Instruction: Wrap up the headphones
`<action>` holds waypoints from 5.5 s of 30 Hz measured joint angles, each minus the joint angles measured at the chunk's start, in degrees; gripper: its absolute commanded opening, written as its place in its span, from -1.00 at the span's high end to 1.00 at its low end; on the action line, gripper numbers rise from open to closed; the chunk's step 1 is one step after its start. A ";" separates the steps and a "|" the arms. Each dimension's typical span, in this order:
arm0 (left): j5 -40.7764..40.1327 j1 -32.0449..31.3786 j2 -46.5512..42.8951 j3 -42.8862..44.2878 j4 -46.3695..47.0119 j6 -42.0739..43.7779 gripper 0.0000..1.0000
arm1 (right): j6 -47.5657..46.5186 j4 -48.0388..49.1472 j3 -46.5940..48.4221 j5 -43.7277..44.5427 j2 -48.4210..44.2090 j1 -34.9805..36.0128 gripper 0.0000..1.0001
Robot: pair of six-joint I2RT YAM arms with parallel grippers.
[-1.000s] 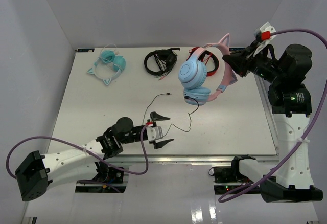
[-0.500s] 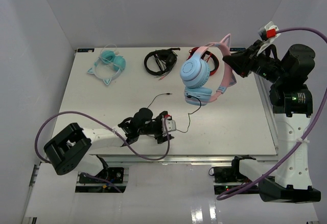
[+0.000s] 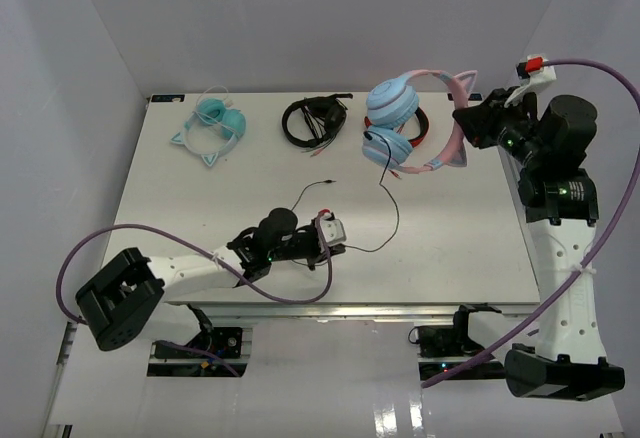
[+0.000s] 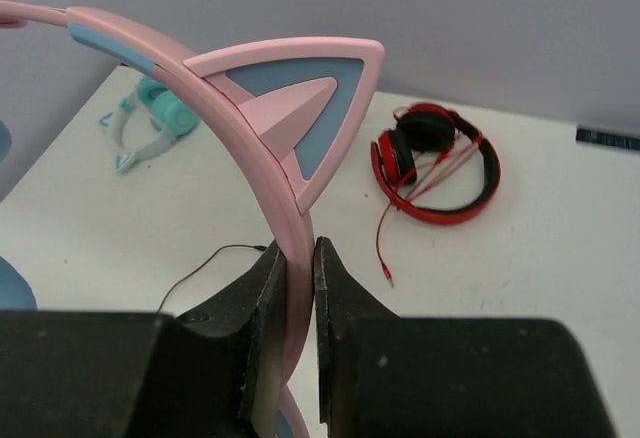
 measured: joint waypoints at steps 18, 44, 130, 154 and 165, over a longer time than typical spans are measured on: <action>-21.88 -20.89 7.86 41.52 -47.67 -4.85 1.00 | -11.29 5.46 -20.78 40.50 11.21 15.73 0.85; -28.67 -7.71 -0.53 52.86 -62.55 2.83 1.00 | -32.39 0.54 -26.14 1.12 -3.27 16.19 0.85; -41.26 -5.16 20.29 50.80 -44.53 12.63 0.27 | -25.48 19.33 -33.52 26.39 11.96 28.20 0.85; -23.63 -5.46 -2.18 15.39 -46.80 -19.26 -0.48 | -17.88 16.82 -30.28 29.44 17.21 18.80 0.85; -17.38 -6.42 9.24 15.83 -46.20 -13.35 -0.51 | -17.72 16.41 -30.28 25.30 17.15 17.07 0.85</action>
